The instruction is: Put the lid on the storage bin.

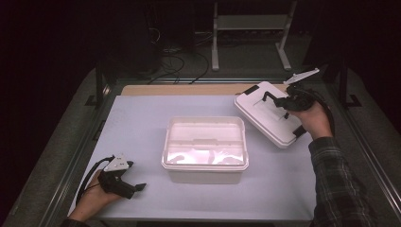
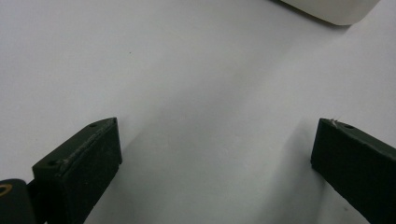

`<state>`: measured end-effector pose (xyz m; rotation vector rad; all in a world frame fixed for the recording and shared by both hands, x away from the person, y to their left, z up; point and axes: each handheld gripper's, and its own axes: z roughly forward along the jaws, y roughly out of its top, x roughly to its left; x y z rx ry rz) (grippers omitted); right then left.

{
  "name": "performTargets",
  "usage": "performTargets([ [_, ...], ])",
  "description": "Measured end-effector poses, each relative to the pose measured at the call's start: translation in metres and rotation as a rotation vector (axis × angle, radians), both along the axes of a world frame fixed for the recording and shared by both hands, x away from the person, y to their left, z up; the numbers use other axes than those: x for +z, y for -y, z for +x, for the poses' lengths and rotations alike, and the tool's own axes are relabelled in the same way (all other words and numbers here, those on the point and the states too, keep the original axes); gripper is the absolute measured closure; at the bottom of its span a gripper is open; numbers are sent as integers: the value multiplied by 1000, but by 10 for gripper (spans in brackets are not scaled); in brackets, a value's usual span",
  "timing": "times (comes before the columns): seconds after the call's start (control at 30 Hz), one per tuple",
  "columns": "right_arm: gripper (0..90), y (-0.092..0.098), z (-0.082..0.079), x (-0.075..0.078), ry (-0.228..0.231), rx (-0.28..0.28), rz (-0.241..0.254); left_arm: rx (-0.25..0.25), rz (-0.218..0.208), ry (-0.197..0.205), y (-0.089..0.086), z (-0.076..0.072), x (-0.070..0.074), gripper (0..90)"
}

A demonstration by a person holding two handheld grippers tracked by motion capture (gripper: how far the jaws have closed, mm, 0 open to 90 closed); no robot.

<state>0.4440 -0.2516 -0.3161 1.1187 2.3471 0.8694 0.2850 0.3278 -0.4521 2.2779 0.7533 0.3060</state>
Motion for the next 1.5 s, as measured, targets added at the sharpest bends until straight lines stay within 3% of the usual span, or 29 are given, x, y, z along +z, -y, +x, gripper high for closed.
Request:
performTargets([
  [0.3,841,-2,-14,44,18,71,29,-1,1,-1,0,0,0,7],
  [0.6,841,-21,-29,68,23,190,50,-2,1,-2,0,0,0,7],
  [1.5,841,-131,-52,75,-14,610,69,-2,0,-3,0,0,0,7],
])
